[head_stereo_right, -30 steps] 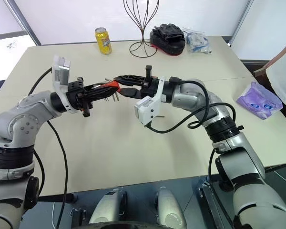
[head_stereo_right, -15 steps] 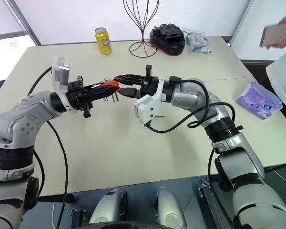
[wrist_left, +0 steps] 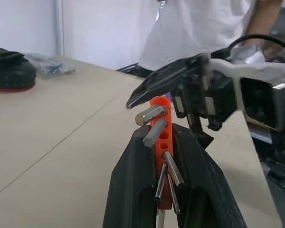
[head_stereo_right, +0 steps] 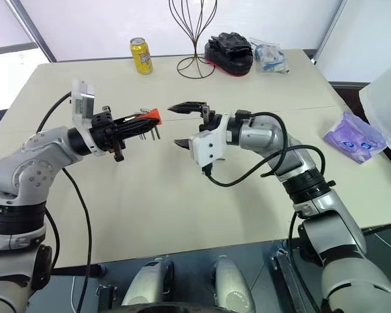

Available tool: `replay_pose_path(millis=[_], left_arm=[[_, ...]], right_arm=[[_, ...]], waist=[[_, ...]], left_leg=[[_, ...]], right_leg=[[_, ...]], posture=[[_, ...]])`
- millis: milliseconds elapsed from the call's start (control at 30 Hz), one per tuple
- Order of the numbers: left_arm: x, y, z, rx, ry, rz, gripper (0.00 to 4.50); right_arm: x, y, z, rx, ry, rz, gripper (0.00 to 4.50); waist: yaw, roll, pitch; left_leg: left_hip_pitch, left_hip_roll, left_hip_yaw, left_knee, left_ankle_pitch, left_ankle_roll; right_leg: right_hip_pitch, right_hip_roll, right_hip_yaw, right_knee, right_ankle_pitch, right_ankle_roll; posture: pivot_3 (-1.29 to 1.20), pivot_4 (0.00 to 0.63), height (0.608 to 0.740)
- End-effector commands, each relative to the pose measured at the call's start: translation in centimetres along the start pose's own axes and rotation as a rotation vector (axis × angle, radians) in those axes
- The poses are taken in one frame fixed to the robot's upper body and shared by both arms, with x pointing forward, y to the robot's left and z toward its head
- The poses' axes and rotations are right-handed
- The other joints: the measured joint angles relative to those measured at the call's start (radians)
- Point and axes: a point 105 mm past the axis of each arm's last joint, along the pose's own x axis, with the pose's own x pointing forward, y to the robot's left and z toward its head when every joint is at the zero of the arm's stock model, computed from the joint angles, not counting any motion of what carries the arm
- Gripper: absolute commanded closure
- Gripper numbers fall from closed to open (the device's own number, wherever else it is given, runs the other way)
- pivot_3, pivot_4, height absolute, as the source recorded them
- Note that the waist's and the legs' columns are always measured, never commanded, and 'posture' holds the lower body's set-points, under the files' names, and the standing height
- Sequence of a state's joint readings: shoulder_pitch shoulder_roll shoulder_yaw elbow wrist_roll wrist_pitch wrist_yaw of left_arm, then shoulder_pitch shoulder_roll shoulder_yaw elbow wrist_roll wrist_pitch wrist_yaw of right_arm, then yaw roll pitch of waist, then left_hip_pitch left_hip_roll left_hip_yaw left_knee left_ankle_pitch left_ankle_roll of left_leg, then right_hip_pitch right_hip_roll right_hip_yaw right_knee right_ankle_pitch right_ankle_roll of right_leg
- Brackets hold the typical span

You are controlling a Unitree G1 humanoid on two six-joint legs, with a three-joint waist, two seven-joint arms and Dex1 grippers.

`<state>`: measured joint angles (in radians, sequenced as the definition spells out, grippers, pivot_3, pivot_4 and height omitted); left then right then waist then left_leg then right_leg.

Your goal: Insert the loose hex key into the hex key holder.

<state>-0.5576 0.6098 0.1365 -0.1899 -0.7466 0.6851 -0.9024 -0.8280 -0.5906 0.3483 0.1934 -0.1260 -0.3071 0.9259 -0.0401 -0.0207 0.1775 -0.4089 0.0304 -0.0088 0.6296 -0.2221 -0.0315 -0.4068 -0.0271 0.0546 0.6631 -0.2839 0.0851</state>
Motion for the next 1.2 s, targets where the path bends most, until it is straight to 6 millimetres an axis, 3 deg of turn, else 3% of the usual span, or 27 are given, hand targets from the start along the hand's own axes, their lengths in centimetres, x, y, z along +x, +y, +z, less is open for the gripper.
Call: replay_pose_path(millis=[33, 300, 533, 767, 867, 1067, 1200], left_arm=[[-0.5, -0.1, 0.6, 0.073, 0.001, 0.012, 4.5], [-1.1, -0.3, -0.2, 0.086, 0.03, 0.038, 4.5], [-1.6, -0.4, -0.2, 0.099, 0.035, 0.076, 4.5], [-2.0, -0.7, -0.2, 0.106, 0.042, 0.102, 4.5], [-2.1, -0.7, -0.2, 0.106, 0.043, 0.115, 4.5], [-2.2, -0.8, -0.2, 0.11, 0.04, 0.135, 4.5], [-2.2, -0.8, -0.2, 0.108, 0.037, 0.138, 4.5]], right_arm=[[-1.1, 0.2, -1.1, 0.293, 0.054, 0.112, 0.48], [-0.5, 1.5, -5.0, 0.5, 0.191, 0.309, 0.48], [1.6, 2.8, -7.5, 0.563, 0.26, 0.346, 0.48], [2.1, 3.8, -9.2, 0.585, 0.323, 0.347, 0.48], [2.3, 4.2, -9.6, 0.586, 0.348, 0.348, 1.25], [2.4, 5.0, -10.0, 0.596, 0.376, 0.374, 4.41], [2.6, 5.0, -9.9, 0.599, 0.368, 0.363, 4.47]], waist=[[0.001, 0.0, 0.0], [-0.003, 0.0, 0.001], [-0.004, 0.0, 0.001], [-0.004, 0.0, 0.002], [-0.005, 0.0, 0.002], [-0.004, 0.0, 0.002], [-0.005, 0.0, 0.002]], left_leg=[[0.0, 0.0, 0.0, 0.0, 0.0, 0.0], [0.0, -0.001, 0.0, 0.0, 0.0, 0.0], [0.0, -0.001, 0.0, -0.001, 0.0, 0.0], [0.0, 0.0, 0.0, -0.001, 0.0, 0.0], [0.0, 0.0, 0.0, -0.001, 0.0, 0.0], [0.001, 0.0, 0.0, 0.0, 0.0, 0.0], [0.001, 0.0, 0.0, 0.0, 0.0, 0.0]], right_leg=[[0.0, 0.0, 0.0, 0.0, 0.0, 0.0], [-0.001, 0.001, -0.001, 0.0, 0.0, 0.0], [-0.001, 0.001, -0.001, 0.0, 0.0, 0.0], [-0.001, 0.0, -0.001, 0.0, 0.0, 0.0], [-0.001, 0.0, -0.001, 0.0, 0.0, 0.0], [0.0, 0.0, -0.001, 0.002, 0.0, 0.0], [0.0, 0.0, -0.001, 0.002, 0.0, 0.0]], posture=[[0.0, 0.15, 0.74], [0.0, 0.15, 0.74], [0.0, 0.15, 0.74], [0.0, 0.15, 0.74], [0.0, 0.15, 0.74], [0.0, 0.15, 0.74], [0.0, 0.15, 0.74]])
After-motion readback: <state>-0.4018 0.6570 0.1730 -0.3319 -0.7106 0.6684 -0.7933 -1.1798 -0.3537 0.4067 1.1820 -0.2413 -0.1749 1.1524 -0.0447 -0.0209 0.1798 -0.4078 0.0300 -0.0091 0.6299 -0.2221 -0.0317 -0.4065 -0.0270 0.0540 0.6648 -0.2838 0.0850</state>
